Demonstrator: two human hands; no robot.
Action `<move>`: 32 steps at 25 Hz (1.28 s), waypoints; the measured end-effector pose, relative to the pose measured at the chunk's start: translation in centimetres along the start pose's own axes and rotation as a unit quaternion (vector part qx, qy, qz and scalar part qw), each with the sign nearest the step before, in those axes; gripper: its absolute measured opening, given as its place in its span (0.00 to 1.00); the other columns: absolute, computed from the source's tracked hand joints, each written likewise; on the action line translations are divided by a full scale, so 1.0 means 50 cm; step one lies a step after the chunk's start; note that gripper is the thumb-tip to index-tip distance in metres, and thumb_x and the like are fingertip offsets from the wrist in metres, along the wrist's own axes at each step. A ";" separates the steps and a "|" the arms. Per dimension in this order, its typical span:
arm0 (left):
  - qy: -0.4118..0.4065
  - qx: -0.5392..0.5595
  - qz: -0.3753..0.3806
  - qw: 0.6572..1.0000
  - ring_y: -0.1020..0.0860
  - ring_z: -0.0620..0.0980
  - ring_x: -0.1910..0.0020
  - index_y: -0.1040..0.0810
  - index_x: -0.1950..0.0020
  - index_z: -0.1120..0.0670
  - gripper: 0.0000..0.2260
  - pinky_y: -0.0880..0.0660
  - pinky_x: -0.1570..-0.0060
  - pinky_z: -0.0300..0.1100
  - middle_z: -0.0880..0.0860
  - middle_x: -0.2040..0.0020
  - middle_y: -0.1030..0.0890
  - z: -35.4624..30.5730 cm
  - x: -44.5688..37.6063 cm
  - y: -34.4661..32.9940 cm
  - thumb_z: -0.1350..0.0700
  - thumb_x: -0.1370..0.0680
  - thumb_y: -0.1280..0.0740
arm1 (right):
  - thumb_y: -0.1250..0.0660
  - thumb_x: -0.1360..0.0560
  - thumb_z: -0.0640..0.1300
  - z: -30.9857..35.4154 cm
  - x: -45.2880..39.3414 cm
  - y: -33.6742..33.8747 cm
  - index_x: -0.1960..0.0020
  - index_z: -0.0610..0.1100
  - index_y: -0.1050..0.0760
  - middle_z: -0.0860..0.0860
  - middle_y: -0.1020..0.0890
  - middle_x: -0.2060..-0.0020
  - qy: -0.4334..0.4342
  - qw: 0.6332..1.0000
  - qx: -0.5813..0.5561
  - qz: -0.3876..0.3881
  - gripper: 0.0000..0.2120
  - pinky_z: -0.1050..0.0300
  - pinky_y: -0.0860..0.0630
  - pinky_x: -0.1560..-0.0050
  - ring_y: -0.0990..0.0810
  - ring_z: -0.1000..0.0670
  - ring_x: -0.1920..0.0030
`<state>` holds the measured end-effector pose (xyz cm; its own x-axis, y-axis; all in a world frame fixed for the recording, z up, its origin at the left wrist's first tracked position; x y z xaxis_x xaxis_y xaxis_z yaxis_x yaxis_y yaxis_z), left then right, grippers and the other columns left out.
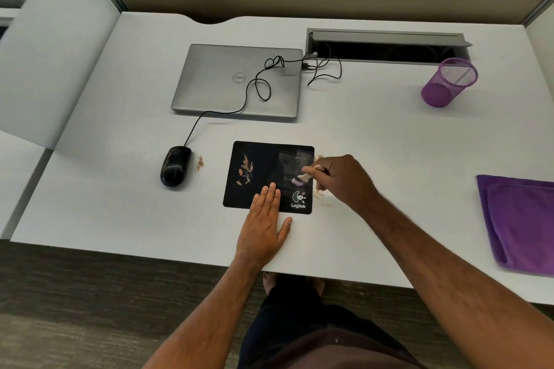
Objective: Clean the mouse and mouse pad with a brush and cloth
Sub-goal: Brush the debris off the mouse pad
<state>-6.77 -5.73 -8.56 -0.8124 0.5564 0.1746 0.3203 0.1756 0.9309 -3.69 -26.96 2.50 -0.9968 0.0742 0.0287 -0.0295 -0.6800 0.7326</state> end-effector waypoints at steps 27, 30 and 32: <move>0.002 -0.005 0.004 1.000 0.63 0.46 0.17 0.59 0.16 0.53 0.34 0.61 0.19 0.45 0.50 0.15 0.60 0.000 -0.001 -0.001 0.35 0.16 0.57 | 0.36 0.16 0.51 -0.022 -0.047 0.052 0.44 0.43 0.16 0.47 0.13 0.61 -0.086 0.991 0.021 -0.104 0.14 0.49 0.18 0.52 0.14 0.46 0.60; 0.002 -0.001 0.003 1.000 0.64 0.46 0.17 0.60 0.16 0.52 0.34 0.62 0.19 0.45 0.49 0.15 0.60 0.000 -0.001 0.000 0.35 0.16 0.57 | 0.36 0.16 0.52 -0.007 -0.052 0.031 0.50 0.46 0.17 0.53 0.15 0.67 -0.071 0.995 -0.010 -0.076 0.13 0.52 0.17 0.55 0.16 0.54 0.66; 0.002 -0.001 0.001 1.000 0.64 0.46 0.17 0.59 0.16 0.53 0.34 0.62 0.19 0.45 0.49 0.15 0.60 0.000 -0.001 0.000 0.35 0.16 0.57 | 0.37 0.16 0.53 -0.001 -0.050 0.007 0.55 0.46 0.19 0.54 0.16 0.69 -0.078 0.996 0.003 -0.052 0.15 0.51 0.18 0.56 0.18 0.55 0.67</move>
<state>-6.69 -5.75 -8.56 -0.8131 0.5542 0.1780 0.3212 0.1721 0.9312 -1.20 -27.41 2.67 -0.9644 0.2580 0.0575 -0.1321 -0.6589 0.7406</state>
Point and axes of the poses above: each hand's wrist, its own x-axis away from the middle knuckle, its own y-axis out of the back of the hand, z = x × y, the point moved 7 cm from there along -x, towards the middle knuckle
